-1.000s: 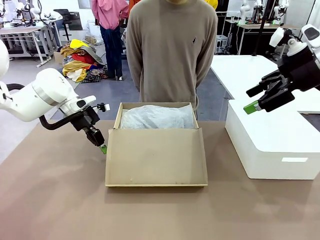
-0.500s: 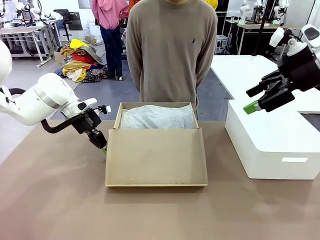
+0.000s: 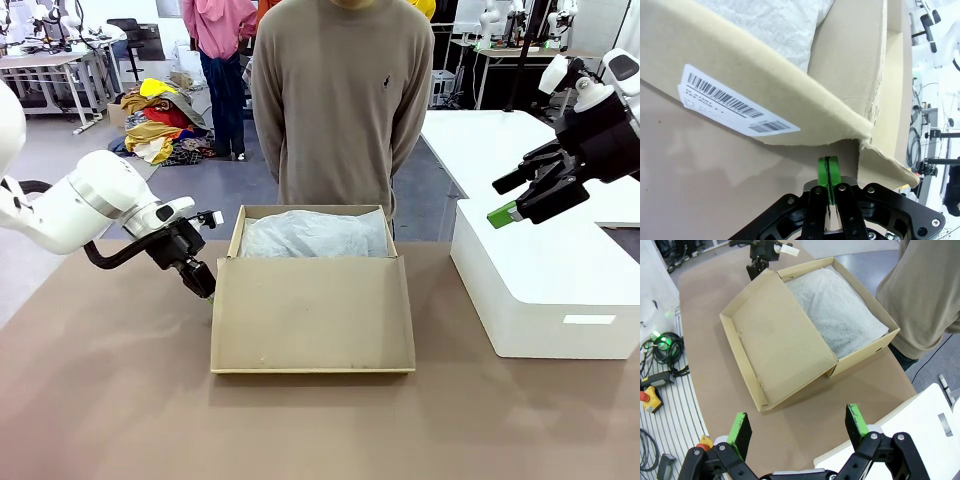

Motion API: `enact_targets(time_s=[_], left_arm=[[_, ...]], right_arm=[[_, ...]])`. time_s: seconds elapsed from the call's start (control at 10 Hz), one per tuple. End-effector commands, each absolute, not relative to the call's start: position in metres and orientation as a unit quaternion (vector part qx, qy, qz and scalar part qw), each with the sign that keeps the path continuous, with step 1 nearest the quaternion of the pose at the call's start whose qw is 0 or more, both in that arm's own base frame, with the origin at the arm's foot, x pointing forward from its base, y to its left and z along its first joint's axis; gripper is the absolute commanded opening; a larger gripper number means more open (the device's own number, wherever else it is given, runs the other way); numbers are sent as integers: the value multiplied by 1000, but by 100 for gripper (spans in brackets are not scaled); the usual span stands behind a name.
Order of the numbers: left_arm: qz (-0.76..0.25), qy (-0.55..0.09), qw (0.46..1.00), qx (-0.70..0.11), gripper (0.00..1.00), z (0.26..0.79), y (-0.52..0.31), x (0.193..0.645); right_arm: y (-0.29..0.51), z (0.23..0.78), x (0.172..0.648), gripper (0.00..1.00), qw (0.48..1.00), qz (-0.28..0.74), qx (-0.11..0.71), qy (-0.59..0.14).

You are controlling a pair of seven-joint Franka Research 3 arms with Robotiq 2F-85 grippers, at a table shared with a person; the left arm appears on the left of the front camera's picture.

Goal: Pack the shoes into the box.
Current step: Close the Shoes Box.

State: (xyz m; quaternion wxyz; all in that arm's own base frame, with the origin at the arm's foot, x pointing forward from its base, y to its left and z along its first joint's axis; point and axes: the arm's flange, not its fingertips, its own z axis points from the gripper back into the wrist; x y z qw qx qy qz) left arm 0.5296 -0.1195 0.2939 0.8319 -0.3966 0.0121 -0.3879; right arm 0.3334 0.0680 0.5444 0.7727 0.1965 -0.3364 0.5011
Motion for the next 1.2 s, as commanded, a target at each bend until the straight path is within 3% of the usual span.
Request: enact_targets(time_s=[0.0, 1.1], left_arm=[[-391, 4, 818, -421, 0, 289, -121, 527], [-385, 50, 753, -532, 0, 285, -121, 530]], right_arm=[[69, 545, 335, 100, 766, 502, 208, -344], [69, 545, 335, 100, 766, 502, 208, -344]])
